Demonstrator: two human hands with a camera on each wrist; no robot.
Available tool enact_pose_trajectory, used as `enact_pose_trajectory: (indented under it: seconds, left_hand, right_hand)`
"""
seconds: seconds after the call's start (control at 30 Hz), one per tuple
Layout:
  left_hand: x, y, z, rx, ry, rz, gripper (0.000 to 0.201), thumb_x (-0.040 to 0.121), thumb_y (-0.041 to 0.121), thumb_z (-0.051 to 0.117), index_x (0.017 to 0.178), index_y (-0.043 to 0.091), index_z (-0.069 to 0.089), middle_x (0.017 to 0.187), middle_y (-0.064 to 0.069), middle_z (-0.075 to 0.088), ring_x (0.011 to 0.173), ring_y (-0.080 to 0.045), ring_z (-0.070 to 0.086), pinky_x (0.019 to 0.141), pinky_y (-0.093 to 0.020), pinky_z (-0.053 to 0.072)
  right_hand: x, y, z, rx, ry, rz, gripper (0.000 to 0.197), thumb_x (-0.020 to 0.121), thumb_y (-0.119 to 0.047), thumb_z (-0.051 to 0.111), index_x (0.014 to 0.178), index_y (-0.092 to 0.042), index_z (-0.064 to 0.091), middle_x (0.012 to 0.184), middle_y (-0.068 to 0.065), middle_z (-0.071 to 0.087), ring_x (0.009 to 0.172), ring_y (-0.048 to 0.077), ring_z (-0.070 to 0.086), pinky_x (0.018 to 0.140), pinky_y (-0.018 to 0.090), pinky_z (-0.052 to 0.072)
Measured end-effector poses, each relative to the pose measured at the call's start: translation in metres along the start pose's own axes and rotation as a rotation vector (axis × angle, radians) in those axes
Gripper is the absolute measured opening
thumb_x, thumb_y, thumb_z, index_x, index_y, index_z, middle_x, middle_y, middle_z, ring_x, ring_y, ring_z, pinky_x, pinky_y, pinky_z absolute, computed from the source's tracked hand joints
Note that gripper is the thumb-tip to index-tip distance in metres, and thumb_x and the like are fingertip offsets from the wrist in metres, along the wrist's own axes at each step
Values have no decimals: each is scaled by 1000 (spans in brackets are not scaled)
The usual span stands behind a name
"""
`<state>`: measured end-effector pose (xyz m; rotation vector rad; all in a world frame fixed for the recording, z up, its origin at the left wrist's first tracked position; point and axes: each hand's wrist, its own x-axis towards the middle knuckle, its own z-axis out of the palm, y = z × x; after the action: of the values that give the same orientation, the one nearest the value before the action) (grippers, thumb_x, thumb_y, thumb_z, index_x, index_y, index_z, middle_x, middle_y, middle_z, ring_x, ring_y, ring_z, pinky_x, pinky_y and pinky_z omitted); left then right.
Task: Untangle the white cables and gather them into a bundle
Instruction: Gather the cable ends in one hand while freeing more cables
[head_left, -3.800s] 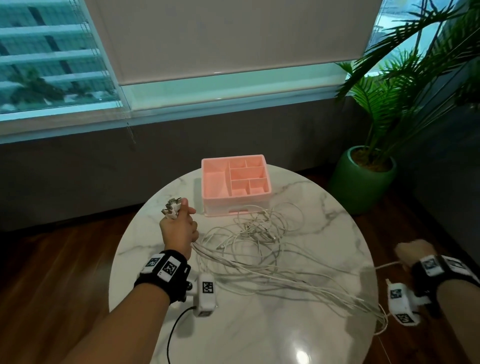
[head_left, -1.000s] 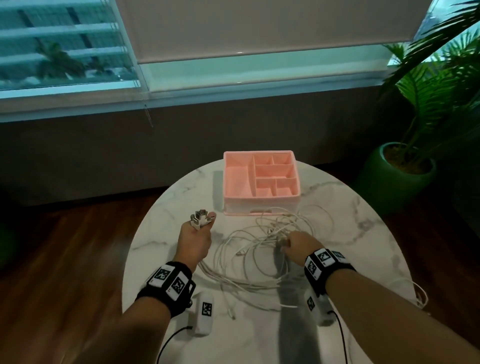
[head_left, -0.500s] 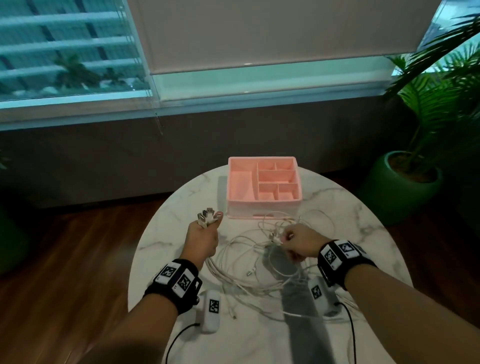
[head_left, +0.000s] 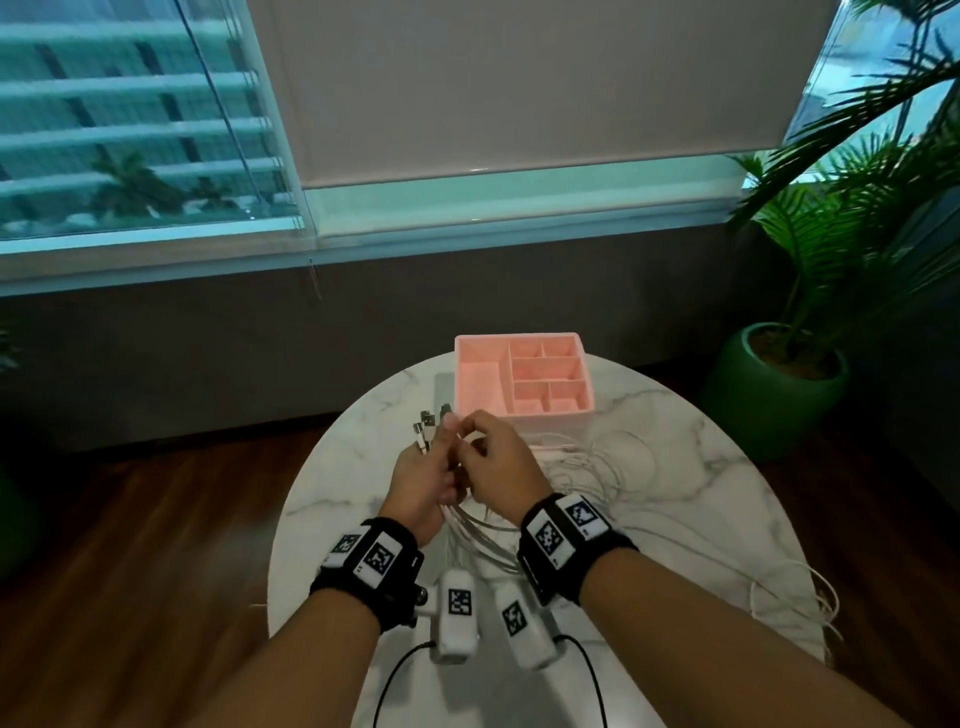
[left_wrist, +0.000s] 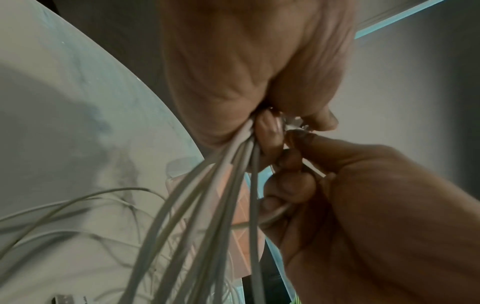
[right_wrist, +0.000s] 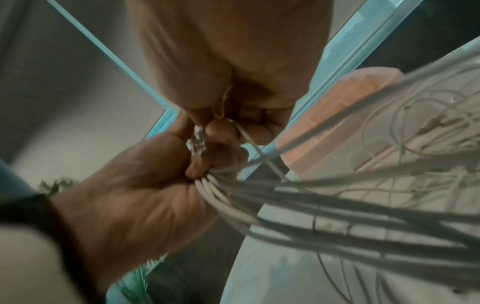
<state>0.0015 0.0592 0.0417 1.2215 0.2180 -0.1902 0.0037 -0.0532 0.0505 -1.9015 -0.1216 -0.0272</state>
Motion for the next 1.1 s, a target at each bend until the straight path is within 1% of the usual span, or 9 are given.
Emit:
enact_pose_trajectory:
  seconds: [0.1, 0.23, 0.4, 0.53, 0.67, 0.73, 0.87, 1.0, 1.1]
  left_hand:
    - [-6, 2, -4, 6, 15, 22, 42, 95, 45, 60, 81, 4, 61, 48, 7, 32, 41, -6, 27, 39, -18, 23]
    - [-4, 1, -10, 2, 86, 35, 42, 103, 36, 54, 67, 15, 48, 51, 5, 31, 40, -5, 29, 37, -17, 25]
    - [-1, -6, -10, 24, 65, 60, 34, 104, 31, 54, 75, 14, 50, 52, 7, 30, 39, -5, 28, 36, -18, 24]
    - [1, -11, -12, 40, 74, 47, 28, 105, 30, 55, 82, 15, 53, 55, 7, 28, 43, -6, 24, 38, -19, 22]
    - [4, -10, -12, -57, 170, 10, 32, 104, 33, 55, 77, 16, 48, 57, 5, 32, 45, -7, 25, 37, -20, 21]
    - [8, -7, -13, -128, 244, 3, 34, 104, 34, 56, 77, 15, 49, 60, 3, 41, 46, -8, 30, 36, -20, 22]
    - [15, -1, -21, -226, 307, 15, 30, 104, 39, 54, 88, 14, 56, 71, -2, 57, 50, -9, 39, 36, -19, 26]
    - [14, -3, -24, -295, 331, 26, 33, 103, 44, 54, 83, 18, 53, 58, 5, 45, 47, -7, 38, 36, -18, 26]
    - [15, -1, -25, -300, 395, 58, 36, 102, 46, 54, 80, 18, 51, 54, 7, 38, 47, -8, 35, 38, -20, 28]
  right_hand:
    - [-7, 3, 8, -131, 1, -68, 15, 98, -24, 53, 103, -20, 67, 66, -5, 66, 51, 5, 57, 55, 26, 48]
    - [-14, 3, 11, -237, -127, -154, 38, 94, -19, 40, 122, -22, 65, 91, 3, 71, 80, 17, 66, 76, 33, 54]
    - [-16, 6, 10, -357, -110, -228, 41, 89, -13, 41, 120, -23, 66, 80, 4, 52, 71, 22, 54, 66, 33, 44]
    - [-16, 16, 3, -327, -96, -156, 42, 93, -7, 54, 130, -27, 62, 74, -5, 60, 68, 15, 55, 68, 31, 47]
    - [-24, 26, -2, -414, -260, -129, 53, 95, -14, 54, 143, -30, 40, 70, 0, 64, 65, 18, 59, 67, 38, 51]
    - [-29, 36, -6, -471, -328, -107, 41, 96, -19, 51, 136, -26, 46, 76, 3, 67, 71, 21, 62, 69, 38, 53]
    - [-39, 57, -24, -469, -364, -45, 15, 98, -26, 49, 91, -19, 60, 87, 6, 69, 80, 24, 64, 75, 39, 53]
    - [-37, 84, -43, -622, -354, 14, 19, 98, -26, 51, 86, -16, 62, 81, 0, 62, 78, 21, 58, 67, 30, 41]
    - [-33, 113, -64, -792, -329, 183, 18, 94, -25, 51, 92, -17, 67, 98, 3, 61, 96, 25, 59, 80, 33, 46]
